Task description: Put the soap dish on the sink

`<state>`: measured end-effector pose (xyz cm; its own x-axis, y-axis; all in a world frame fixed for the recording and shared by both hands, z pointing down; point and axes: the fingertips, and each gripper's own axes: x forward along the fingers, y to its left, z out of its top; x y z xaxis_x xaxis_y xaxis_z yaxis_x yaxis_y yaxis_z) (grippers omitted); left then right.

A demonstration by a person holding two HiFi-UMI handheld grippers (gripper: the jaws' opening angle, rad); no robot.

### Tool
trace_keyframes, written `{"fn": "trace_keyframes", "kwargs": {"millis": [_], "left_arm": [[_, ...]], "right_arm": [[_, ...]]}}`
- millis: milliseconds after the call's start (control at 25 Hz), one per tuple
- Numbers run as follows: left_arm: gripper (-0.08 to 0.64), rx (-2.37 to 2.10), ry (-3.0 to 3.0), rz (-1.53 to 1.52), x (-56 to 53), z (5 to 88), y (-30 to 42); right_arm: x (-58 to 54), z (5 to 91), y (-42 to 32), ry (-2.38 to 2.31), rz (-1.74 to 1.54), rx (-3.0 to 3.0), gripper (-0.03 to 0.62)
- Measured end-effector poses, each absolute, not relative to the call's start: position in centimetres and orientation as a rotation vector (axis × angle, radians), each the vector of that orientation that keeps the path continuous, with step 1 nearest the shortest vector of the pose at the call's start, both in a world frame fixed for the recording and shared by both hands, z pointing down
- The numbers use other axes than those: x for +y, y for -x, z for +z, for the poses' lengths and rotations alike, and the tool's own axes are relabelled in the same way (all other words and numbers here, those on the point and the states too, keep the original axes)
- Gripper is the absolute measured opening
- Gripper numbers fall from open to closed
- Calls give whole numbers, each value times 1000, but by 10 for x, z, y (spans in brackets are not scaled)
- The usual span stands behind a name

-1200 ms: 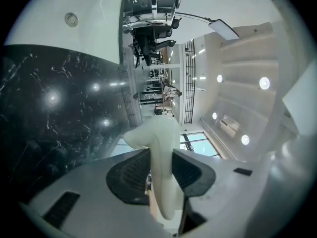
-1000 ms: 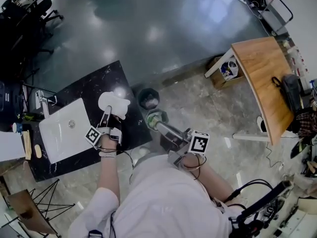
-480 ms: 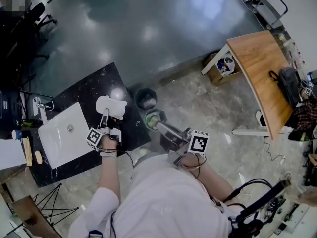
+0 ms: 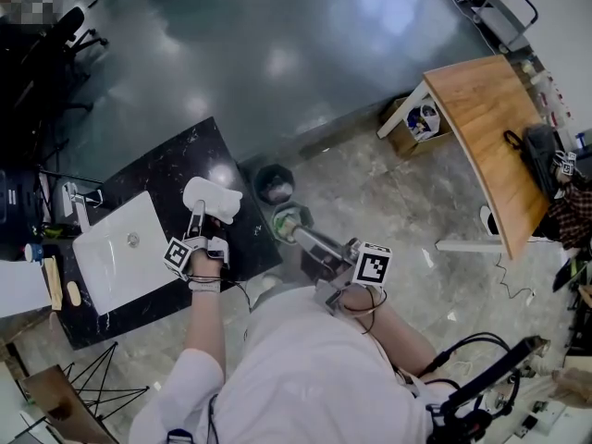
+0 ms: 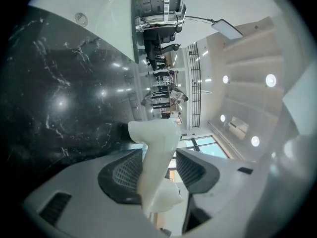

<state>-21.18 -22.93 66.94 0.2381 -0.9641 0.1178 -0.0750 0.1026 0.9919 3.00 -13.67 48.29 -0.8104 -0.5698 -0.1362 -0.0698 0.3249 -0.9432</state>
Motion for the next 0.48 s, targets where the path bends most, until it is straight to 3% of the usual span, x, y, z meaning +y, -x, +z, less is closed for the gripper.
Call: {"fn": "trace_keyframes", "kwargs": {"millis": [480], "left_arm": [[241,-1139,-1268,-887,-220,672,208]], "right_arm": [[-133,488,-32,560,-1515,2136,32]]}}
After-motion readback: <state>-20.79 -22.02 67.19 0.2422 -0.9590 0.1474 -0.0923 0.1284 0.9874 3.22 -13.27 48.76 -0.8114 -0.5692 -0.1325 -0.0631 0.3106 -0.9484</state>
